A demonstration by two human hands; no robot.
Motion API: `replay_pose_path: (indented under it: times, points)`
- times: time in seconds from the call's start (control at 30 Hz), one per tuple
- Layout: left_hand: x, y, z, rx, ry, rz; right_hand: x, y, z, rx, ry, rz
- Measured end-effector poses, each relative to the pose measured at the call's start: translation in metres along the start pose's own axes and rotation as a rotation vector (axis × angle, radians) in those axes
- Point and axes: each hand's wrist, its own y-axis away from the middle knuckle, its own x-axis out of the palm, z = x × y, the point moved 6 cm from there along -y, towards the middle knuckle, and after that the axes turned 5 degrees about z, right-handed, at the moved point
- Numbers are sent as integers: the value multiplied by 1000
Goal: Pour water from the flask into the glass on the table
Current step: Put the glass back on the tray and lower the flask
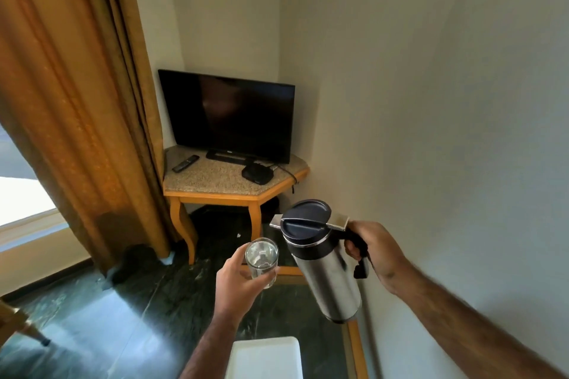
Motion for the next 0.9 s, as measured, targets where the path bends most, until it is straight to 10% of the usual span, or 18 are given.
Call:
replay_pose_path:
  times: [0.9]
  points:
    - [132,95,339,-335,-103,163,-6,54,-393,142,-572,-433]
